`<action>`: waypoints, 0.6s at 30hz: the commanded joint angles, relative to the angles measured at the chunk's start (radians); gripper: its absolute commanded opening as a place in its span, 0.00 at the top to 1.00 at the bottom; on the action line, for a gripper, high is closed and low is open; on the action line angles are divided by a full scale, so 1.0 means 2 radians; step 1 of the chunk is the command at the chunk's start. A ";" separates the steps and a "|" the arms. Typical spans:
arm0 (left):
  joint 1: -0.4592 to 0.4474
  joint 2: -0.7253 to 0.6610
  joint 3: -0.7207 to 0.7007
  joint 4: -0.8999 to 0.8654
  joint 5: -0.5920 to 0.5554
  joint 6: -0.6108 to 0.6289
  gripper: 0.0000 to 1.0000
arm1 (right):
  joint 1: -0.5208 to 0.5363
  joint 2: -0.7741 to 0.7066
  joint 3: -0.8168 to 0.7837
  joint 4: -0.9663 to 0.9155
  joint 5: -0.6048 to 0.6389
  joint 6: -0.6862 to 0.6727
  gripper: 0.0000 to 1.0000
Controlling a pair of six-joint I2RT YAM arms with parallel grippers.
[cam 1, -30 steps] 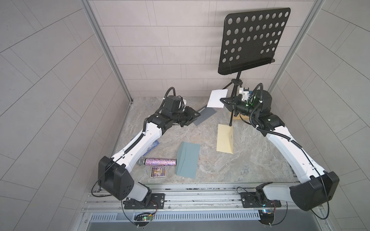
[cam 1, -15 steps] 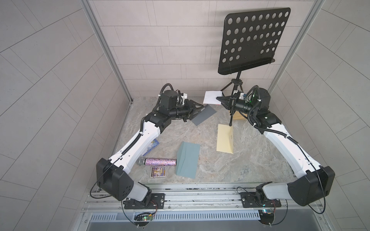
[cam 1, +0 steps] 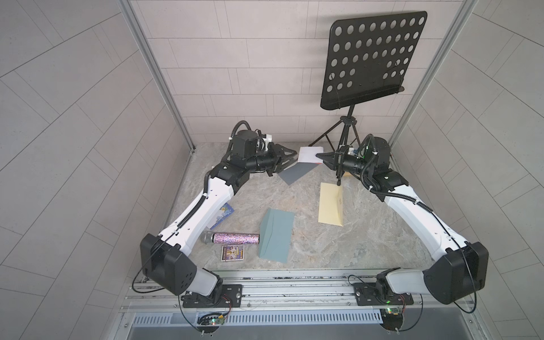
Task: Take the letter paper out of the envelope
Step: Unfold the letter paper.
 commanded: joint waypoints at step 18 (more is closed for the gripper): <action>0.001 -0.015 -0.002 -0.002 0.008 -0.004 0.80 | 0.000 -0.024 -0.015 0.057 0.004 0.060 1.00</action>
